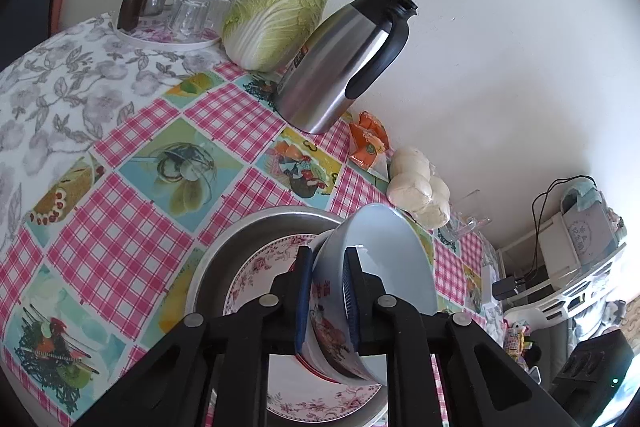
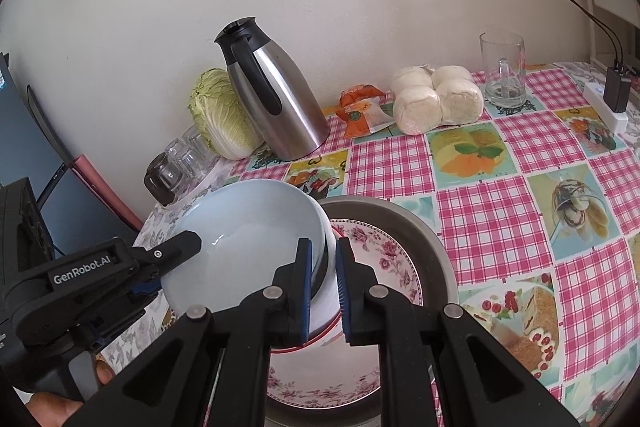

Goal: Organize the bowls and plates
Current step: 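Lower the pale blue bowl into the stacked bowls and open the right gripper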

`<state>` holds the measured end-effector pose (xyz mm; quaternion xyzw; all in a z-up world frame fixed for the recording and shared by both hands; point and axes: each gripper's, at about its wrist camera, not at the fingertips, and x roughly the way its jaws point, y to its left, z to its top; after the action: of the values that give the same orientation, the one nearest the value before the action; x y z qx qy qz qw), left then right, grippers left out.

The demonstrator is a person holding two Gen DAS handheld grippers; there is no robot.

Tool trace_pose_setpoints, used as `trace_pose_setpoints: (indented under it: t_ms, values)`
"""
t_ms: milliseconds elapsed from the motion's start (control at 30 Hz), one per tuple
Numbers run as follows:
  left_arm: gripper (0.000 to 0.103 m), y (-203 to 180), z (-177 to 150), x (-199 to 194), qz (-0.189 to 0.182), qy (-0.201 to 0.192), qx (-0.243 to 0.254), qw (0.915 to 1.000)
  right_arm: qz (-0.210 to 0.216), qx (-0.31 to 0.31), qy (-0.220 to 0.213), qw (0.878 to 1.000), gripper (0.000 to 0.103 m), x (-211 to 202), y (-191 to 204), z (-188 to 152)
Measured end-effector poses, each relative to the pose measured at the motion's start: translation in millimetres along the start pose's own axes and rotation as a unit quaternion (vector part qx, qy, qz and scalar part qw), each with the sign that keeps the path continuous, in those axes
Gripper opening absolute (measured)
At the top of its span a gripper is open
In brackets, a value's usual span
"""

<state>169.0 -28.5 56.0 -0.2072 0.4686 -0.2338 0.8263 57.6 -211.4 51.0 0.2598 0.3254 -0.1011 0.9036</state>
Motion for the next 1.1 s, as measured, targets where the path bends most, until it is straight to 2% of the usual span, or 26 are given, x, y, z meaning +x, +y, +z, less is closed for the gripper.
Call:
trace_pose_setpoints:
  t_ms: [167, 333, 367, 400, 467, 500, 600, 667, 700, 767, 900, 1033, 1100]
  values:
    - [0.017, 0, -1, 4, 0.005, 0.007, 0.001, 1.0000, -0.003, -0.008, -0.001, 1.000, 0.014, -3, 3, 1]
    - [0.020, -7, -2, -4, 0.032, 0.007, 0.022, 0.9992, -0.015, -0.019, 0.007, 1.000, 0.016, -5, 7, 0]
    - [0.025, -7, -2, -7, 0.037, 0.004, 0.025, 0.9990, -0.019, -0.021, 0.008, 1.000, 0.020, -5, 7, 0]
    - [0.037, -8, -2, -11, 0.042, 0.000, 0.026, 0.9988, -0.022, -0.025, 0.009, 0.999, 0.022, -6, 8, 0]
    - [0.054, -7, -2, -18, 0.049, -0.006, 0.028, 0.9984, -0.028, -0.033, 0.013, 0.999, 0.034, -8, 9, -1]
    - [0.062, -7, -2, -22, 0.053, -0.008, 0.028, 0.9982, -0.032, -0.039, 0.015, 0.999, 0.036, -9, 10, -1]
    - [0.076, -4, -2, -31, 0.067, -0.013, 0.023, 0.9974, -0.046, -0.048, 0.021, 0.998, 0.043, -12, 11, -2]
    - [0.082, 0, -2, -37, 0.079, -0.016, 0.021, 0.9965, -0.053, -0.053, 0.028, 0.997, 0.058, -14, 10, -4]
    - [0.087, 1, -2, -40, 0.087, -0.018, 0.021, 0.9958, -0.058, -0.058, 0.031, 0.996, 0.061, -14, 10, -5]
    - [0.092, 4, -3, -45, 0.102, -0.023, 0.023, 0.9942, -0.066, -0.068, 0.035, 0.995, 0.069, -16, 11, -6]
    - [0.103, 10, -7, -56, 0.127, -0.033, 0.028, 0.9910, -0.077, -0.078, 0.042, 0.993, 0.071, -22, 10, -10]
    - [0.103, 11, -18, -60, 0.149, -0.032, 0.044, 0.9873, -0.080, -0.083, 0.046, 0.992, 0.083, -27, 13, -16]
    - [0.103, 11, -26, -60, 0.160, -0.031, 0.056, 0.9850, -0.077, -0.082, 0.047, 0.993, 0.083, -29, 14, -19]
